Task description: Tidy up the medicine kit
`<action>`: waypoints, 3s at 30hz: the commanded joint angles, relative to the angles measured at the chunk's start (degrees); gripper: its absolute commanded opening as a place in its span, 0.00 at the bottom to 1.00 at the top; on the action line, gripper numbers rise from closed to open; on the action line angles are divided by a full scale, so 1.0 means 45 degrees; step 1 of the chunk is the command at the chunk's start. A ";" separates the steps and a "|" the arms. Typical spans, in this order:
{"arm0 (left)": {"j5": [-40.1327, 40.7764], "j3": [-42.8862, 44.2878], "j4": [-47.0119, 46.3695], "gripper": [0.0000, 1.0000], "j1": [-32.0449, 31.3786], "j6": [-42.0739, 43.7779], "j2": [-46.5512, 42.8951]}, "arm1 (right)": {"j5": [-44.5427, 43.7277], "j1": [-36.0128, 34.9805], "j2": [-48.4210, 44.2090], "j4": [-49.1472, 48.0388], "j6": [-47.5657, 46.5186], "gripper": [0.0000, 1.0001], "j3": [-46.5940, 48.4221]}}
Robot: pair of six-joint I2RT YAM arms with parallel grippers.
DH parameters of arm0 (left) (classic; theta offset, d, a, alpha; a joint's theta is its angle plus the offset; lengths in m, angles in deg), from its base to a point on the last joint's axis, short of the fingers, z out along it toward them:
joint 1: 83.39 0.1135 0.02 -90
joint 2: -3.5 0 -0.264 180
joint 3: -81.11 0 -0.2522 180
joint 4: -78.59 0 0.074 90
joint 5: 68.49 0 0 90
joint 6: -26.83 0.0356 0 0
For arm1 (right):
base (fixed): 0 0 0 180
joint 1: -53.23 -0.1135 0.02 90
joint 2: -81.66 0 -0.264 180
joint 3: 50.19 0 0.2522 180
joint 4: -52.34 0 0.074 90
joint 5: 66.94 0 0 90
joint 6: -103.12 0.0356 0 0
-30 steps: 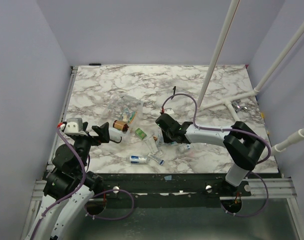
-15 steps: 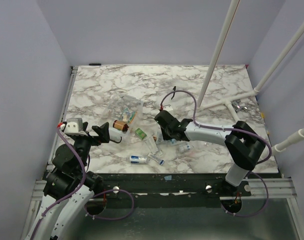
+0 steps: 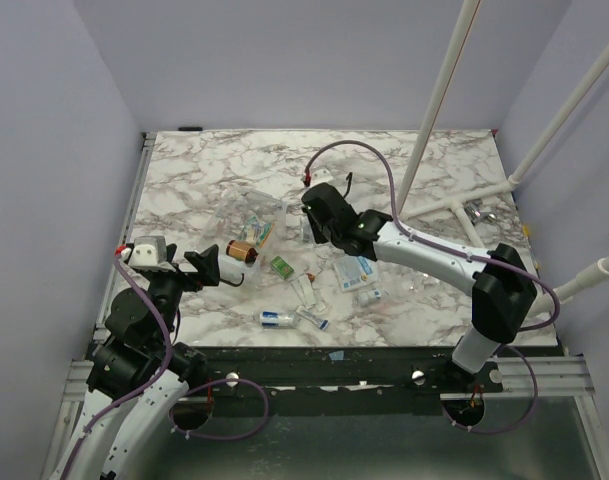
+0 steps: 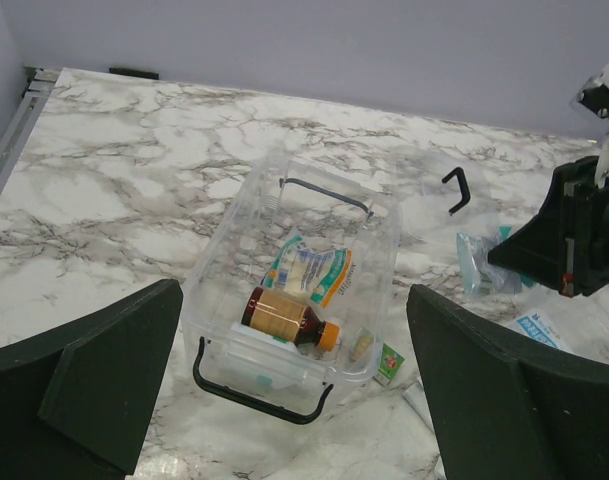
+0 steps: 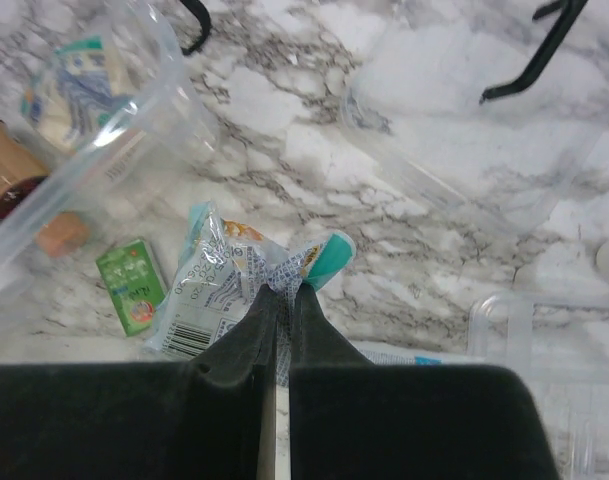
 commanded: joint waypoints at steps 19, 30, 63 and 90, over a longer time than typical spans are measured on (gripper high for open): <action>-0.0261 -0.0115 -0.0185 0.98 -0.0077 0.0036 -0.0097 | 0.3368 0.0044 0.4412 0.1006 -0.2082 0.01 0.8332; -0.0273 -0.0108 -0.0216 0.98 -0.0079 0.0017 -0.0157 | 0.3622 -0.0122 0.6859 0.0812 -0.0280 0.01 1.0148; -0.0307 -0.0115 -0.0166 0.99 -0.0079 -0.0032 -0.0021 | 0.2587 -0.0388 0.7856 -0.1106 0.1801 0.58 0.9963; -0.4282 -0.0302 0.0480 0.90 -0.0078 -0.2590 0.2428 | 0.0833 -0.0510 -0.3062 -0.1022 0.0471 0.68 -0.1051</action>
